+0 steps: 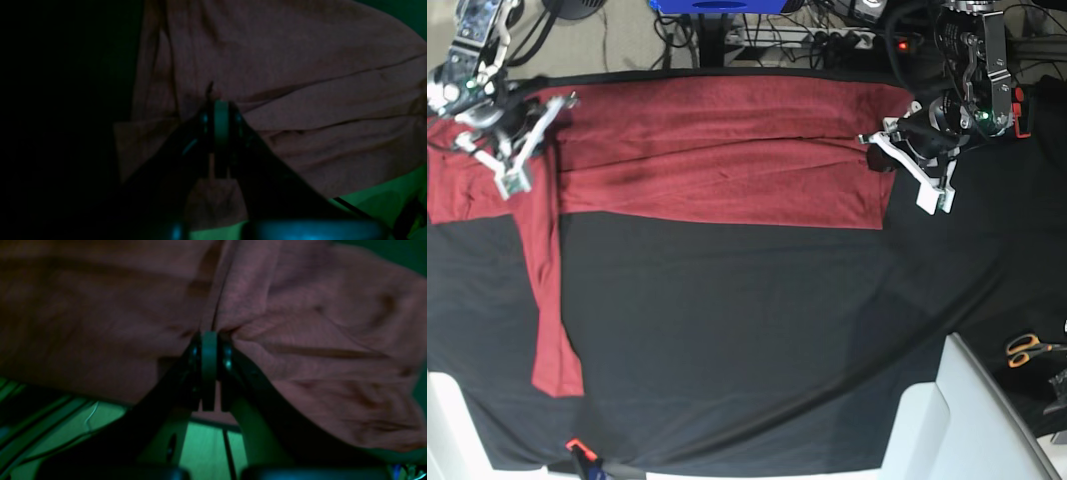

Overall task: Fold the T-shirt properly
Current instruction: 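Fold the held sleeve inward onto the shirt body with the right gripper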

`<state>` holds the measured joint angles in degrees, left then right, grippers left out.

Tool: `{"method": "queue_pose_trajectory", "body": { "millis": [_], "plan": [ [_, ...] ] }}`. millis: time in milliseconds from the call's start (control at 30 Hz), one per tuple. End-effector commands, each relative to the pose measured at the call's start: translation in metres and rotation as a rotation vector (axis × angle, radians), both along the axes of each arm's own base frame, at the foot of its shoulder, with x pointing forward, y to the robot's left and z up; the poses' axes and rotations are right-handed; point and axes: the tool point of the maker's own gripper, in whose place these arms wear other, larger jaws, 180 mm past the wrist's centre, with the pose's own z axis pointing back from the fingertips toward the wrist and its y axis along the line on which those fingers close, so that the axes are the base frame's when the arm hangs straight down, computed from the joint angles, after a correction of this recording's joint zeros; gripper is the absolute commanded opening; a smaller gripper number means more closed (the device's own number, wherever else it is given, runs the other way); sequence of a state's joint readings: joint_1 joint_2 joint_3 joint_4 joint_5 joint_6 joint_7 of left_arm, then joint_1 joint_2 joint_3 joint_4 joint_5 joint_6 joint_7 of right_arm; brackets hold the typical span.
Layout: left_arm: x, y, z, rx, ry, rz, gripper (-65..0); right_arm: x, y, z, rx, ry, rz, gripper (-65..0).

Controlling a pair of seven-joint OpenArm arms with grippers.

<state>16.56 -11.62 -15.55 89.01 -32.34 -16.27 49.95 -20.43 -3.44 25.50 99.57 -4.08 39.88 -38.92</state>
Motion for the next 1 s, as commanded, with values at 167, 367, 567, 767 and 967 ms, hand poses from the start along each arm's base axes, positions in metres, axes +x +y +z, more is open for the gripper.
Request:
{"method": "queue_pose_trajectory", "body": {
  "millis": [167,367,567,767,967],
  "plan": [
    [0.007,0.003,0.008,0.002,-0.034,0.001,-65.0,0.007,0.003,0.007,0.009,-0.038,-0.007,-65.0],
    [0.007,0.003,0.008,0.003,-0.034,0.001,-65.0,0.001,0.005,0.005,0.012,-0.024,-0.004,-65.0],
    [0.008,0.004,0.008,0.004,-0.036,0.002,-65.0,-0.003,0.003,0.007,-0.010,0.010,-0.004,-43.5],
    [0.015,0.005,0.012,0.006,-0.050,0.002,-65.0,0.018,-0.002,0.039,-0.059,-0.086,0.005,-39.5],
    [0.019,0.008,0.016,0.012,-0.065,0.006,-50.7,0.064,-0.006,0.057,-0.056,-0.181,-0.001,-39.3]
  ]
}}
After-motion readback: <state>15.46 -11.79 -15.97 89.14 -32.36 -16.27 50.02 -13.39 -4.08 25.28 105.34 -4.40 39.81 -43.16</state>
